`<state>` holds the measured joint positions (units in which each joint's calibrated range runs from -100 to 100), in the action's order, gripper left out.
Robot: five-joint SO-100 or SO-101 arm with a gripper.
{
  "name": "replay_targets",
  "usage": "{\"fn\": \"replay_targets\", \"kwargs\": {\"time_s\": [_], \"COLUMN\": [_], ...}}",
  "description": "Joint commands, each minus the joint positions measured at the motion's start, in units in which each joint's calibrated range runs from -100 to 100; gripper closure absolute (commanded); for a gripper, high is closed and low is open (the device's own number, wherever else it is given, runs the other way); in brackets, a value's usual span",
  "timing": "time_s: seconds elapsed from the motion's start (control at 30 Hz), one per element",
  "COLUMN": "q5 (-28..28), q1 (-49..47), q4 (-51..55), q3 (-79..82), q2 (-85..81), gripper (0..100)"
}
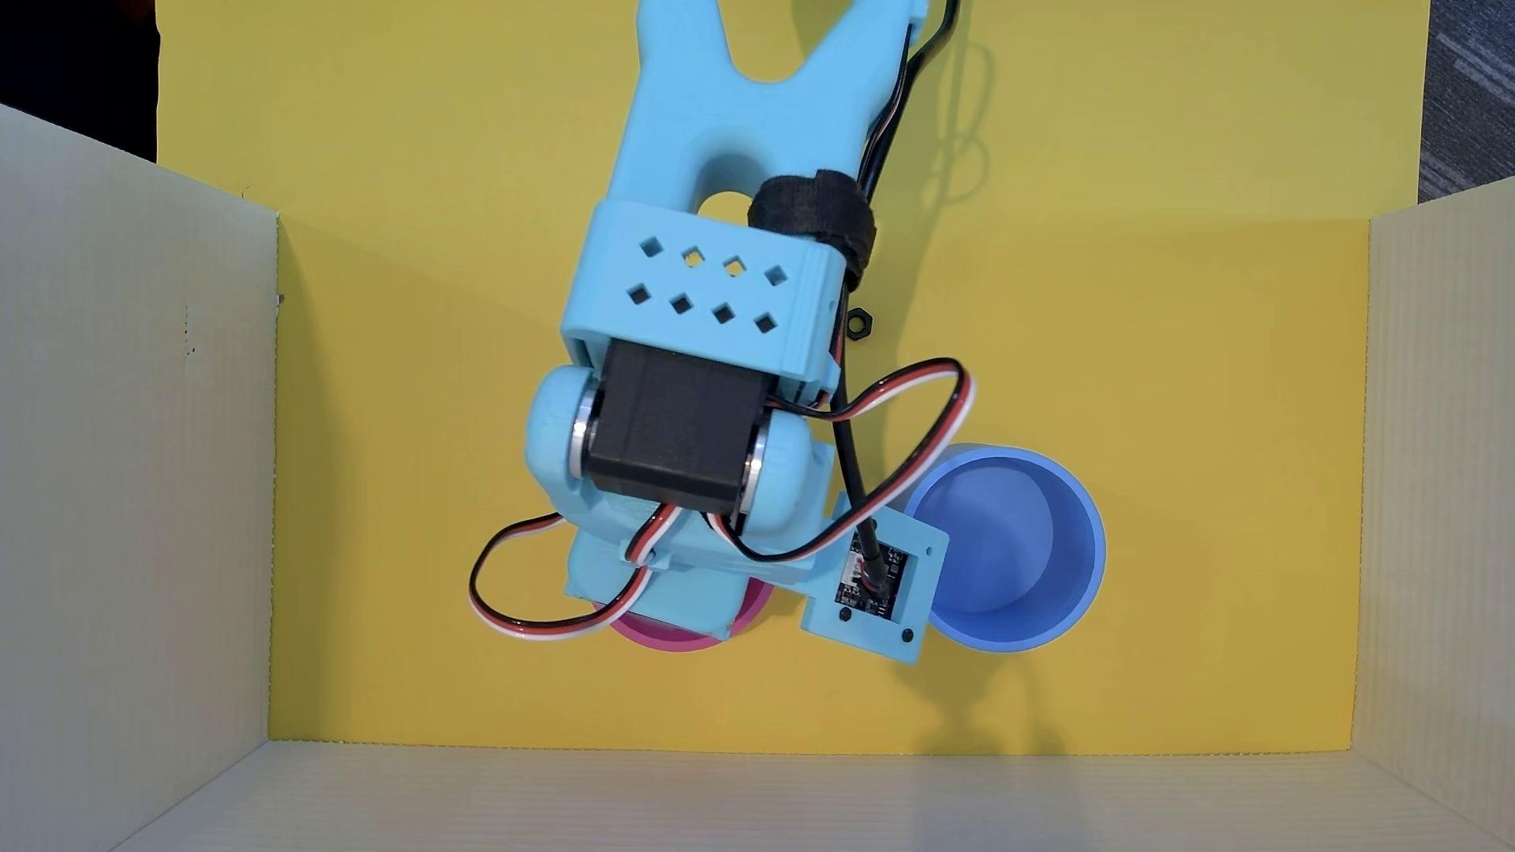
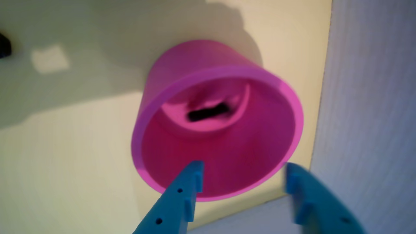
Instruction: Pick up the bolt and place it in the pink box
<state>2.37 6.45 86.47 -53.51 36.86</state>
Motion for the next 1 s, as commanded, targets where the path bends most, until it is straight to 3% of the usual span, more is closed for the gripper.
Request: {"fn": "replay_targets", "kwargs": {"time_s": [0.0, 0.17, 0.5, 0.97], "q5": [0.2, 0.2, 0.2, 0.2], "q1": [-0.6, -0.7, -0.9, -2.3], "q4": [0.4, 0.4, 4.4, 6.6], "q3": [-2.2, -2.4, -7.3, -2.3], "q2": [-1.0, -1.3, -7.2, -17.9], "gripper": [80, 100, 99, 99]}}
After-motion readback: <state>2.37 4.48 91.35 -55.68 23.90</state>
